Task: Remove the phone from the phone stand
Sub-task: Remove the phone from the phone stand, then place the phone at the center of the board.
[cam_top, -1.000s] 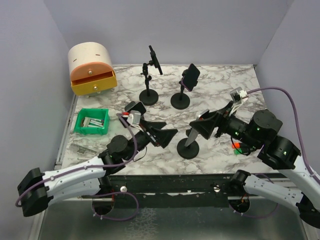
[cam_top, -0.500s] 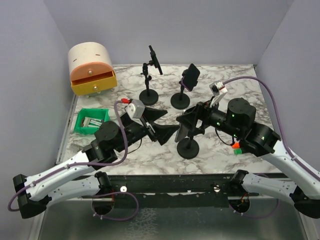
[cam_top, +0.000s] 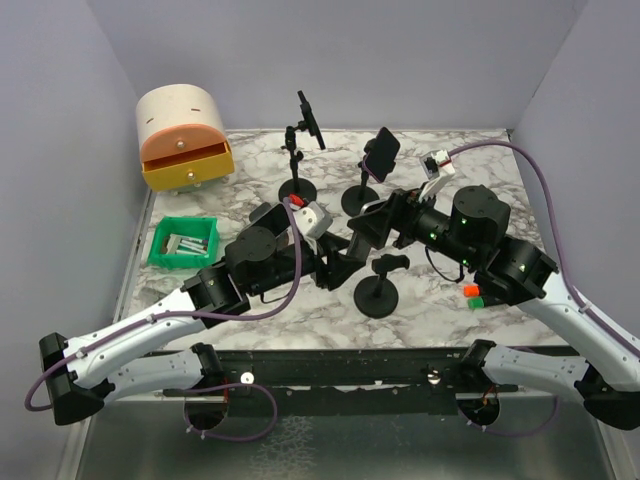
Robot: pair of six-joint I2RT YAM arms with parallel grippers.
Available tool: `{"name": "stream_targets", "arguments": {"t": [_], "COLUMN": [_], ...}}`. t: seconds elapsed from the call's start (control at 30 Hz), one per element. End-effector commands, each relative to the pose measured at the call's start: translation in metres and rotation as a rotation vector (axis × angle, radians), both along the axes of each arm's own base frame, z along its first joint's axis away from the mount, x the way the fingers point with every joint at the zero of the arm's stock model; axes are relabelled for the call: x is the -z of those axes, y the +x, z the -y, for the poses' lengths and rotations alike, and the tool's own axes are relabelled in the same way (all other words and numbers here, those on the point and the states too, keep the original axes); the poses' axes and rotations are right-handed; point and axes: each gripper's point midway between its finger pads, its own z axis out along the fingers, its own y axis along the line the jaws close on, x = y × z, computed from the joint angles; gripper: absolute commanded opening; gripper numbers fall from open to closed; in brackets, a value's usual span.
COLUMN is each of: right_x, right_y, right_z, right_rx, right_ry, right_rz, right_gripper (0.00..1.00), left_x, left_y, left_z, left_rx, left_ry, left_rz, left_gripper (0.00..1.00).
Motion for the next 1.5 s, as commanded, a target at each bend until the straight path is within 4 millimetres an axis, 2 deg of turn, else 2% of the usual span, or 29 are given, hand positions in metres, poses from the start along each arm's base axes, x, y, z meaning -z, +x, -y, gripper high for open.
{"name": "stream_targets", "arguments": {"t": [0.0,0.1,0.37,0.5,0.53,0.57,0.63,0.7,0.77,0.8,1.0,1.13,1.17,1.2,1.3,1.4,1.47], "right_x": [-0.027,-0.026,-0.022,-0.021,-0.020,-0.020,-0.019,-0.017,-0.015,-0.014,-0.020,-0.020,-0.021,-0.020,-0.009,0.005,0.010], "right_y": [0.002,0.002,0.003,0.001,0.001,0.000,-0.003,-0.006,-0.009,-0.010,-0.033,-0.051,-0.056,-0.059,-0.058,-0.058,-0.061], "right_z": [0.002,0.002,0.001,0.001,0.001,0.002,0.002,0.002,0.004,0.005,0.010,0.021,0.027,0.033,0.055,0.076,0.083], "right_rx": [0.026,0.027,0.027,0.023,0.021,0.018,0.008,-0.002,-0.010,-0.010,-0.099,-0.157,-0.163,-0.160,-0.080,-0.003,0.012], "right_ry": [0.067,0.069,0.066,0.070,0.070,0.072,0.069,0.062,0.055,0.051,0.042,0.023,0.023,0.021,0.009,0.013,0.032], "right_rz": [0.031,0.028,0.016,0.019,0.018,0.019,0.016,0.008,0.001,-0.004,-0.010,0.047,0.077,0.100,0.129,0.148,0.161], "right_gripper": [0.00,0.00,0.00,0.00,0.04,0.15,0.45,0.71,0.85,0.97,1.00,1.00,1.00,1.00,1.00,1.00,1.00], "left_x": [-0.011,-0.010,-0.004,-0.010,-0.010,-0.010,-0.008,-0.007,-0.006,-0.005,0.004,0.030,0.041,0.061,0.106,0.140,0.153], "left_y": [0.000,0.002,0.012,0.016,0.017,0.017,0.022,0.023,0.022,0.021,0.025,0.026,0.026,0.026,0.021,0.010,0.008], "left_z": [-0.001,0.002,0.006,0.007,0.007,0.007,0.003,0.000,-0.006,-0.009,-0.037,-0.053,-0.055,-0.060,-0.067,-0.065,-0.063], "left_rx": [0.006,-0.002,-0.043,-0.069,-0.075,-0.078,-0.113,-0.130,-0.143,-0.151,-0.253,-0.325,-0.343,-0.375,-0.430,-0.430,-0.439], "left_ry": [-0.016,-0.015,-0.007,-0.055,-0.062,-0.067,-0.075,-0.084,-0.094,-0.100,-0.115,-0.069,-0.048,0.003,0.124,0.179,0.178], "left_rz": [0.026,0.014,-0.005,-0.014,-0.018,-0.022,-0.031,-0.036,-0.040,-0.040,-0.053,-0.137,-0.175,-0.234,-0.379,-0.495,-0.548], "left_gripper": [0.52,0.48,0.27,0.08,0.02,0.00,0.00,0.00,0.00,0.00,0.00,0.00,0.00,0.00,0.00,0.00,0.00]}}
